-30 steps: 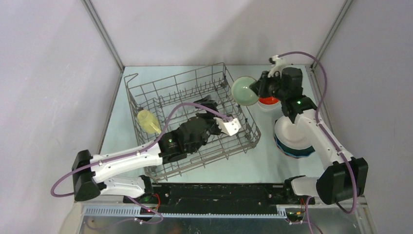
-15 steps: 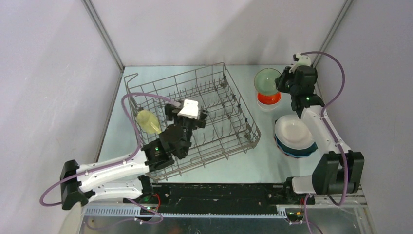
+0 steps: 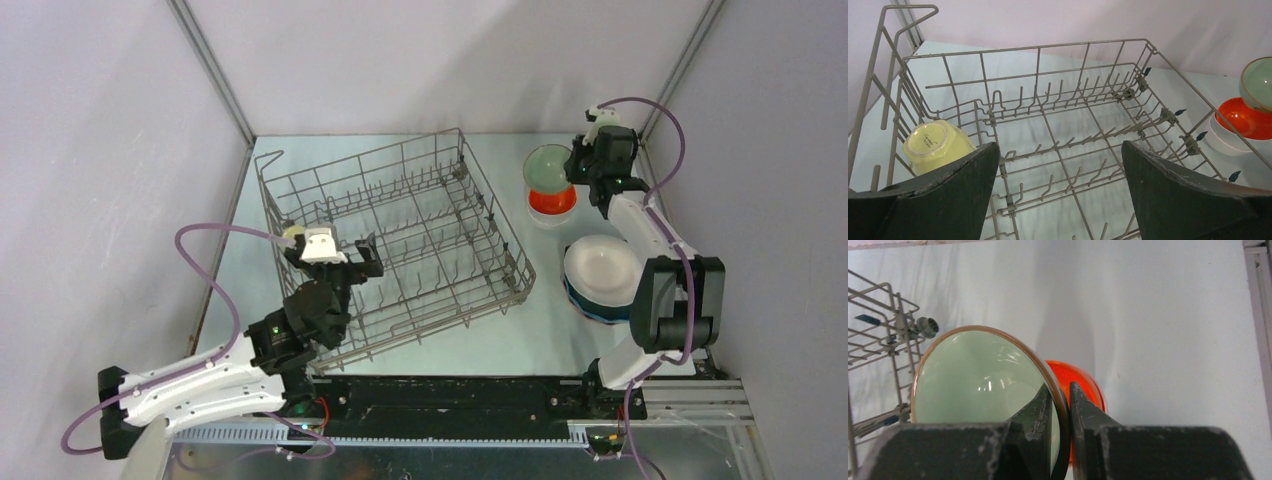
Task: Unload the mixed dishes from the dish rack
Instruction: Place the bowl at the center of the board.
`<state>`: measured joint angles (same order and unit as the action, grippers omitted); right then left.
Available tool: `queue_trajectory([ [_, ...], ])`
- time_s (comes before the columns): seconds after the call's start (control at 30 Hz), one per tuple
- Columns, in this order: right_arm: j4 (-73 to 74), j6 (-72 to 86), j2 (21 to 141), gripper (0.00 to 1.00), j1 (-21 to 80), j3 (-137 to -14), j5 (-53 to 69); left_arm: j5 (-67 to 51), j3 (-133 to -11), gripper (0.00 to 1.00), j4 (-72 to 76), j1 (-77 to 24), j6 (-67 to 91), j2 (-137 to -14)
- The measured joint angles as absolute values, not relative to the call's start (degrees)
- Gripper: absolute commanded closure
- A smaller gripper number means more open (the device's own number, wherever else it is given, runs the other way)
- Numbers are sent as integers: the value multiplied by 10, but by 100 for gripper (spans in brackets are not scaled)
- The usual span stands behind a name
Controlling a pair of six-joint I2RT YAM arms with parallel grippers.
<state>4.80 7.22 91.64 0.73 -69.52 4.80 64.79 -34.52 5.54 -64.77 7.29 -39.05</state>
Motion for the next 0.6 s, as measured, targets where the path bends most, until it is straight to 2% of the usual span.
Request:
queue_trajectory([
  [0.23, 55, 34, 963, 100, 7, -724, 42, 659, -343, 0, 25, -647, 99, -391],
  [0.6, 79, -79, 973, 98, 15, -727, 70, 664, -343, 0, 5, -647, 102, -431],
])
